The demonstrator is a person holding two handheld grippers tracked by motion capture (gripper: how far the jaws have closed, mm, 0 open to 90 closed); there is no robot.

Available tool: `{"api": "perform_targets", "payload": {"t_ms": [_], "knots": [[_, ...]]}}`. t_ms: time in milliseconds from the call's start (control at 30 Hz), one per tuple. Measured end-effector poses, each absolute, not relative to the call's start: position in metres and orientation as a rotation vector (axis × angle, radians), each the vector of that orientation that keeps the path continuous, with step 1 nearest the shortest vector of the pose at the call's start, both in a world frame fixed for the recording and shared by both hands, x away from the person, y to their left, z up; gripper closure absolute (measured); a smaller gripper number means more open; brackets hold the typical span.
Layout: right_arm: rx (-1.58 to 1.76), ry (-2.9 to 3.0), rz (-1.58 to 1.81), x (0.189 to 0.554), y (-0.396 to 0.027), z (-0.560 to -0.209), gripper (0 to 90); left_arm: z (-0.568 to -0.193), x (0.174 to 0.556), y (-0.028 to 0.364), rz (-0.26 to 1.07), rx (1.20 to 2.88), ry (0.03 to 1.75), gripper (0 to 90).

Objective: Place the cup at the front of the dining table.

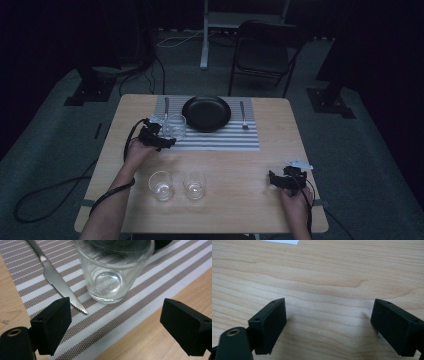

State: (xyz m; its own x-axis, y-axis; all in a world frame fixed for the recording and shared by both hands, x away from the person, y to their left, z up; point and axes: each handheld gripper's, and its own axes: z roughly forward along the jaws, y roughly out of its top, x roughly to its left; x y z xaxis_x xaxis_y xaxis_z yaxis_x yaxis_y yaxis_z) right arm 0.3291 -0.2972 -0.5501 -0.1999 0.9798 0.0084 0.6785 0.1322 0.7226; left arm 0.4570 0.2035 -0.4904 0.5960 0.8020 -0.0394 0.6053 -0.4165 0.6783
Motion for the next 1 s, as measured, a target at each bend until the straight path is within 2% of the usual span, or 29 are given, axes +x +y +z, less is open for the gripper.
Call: {"api": "perform_targets", "payload": {"t_ms": [367, 567, 1000], "knots": [[1.591, 1.941, 0.837, 0.329, -0.297, -0.550, 12.6, -0.488, 0.438, 0.214, 0.408, 2.123, 1.097, 10.8], [1.591, 1.941, 0.837, 0.329, -0.297, -0.550, 12.6, -0.490, 0.429, 0.222, 0.370, 2.090, 1.108, 10.9], [1.590, 1.941, 0.837, 0.329, -0.297, -0.550, 12.6, -0.499, 0.410, 0.245, 0.416, 2.072, 1.136, 10.9]]}}
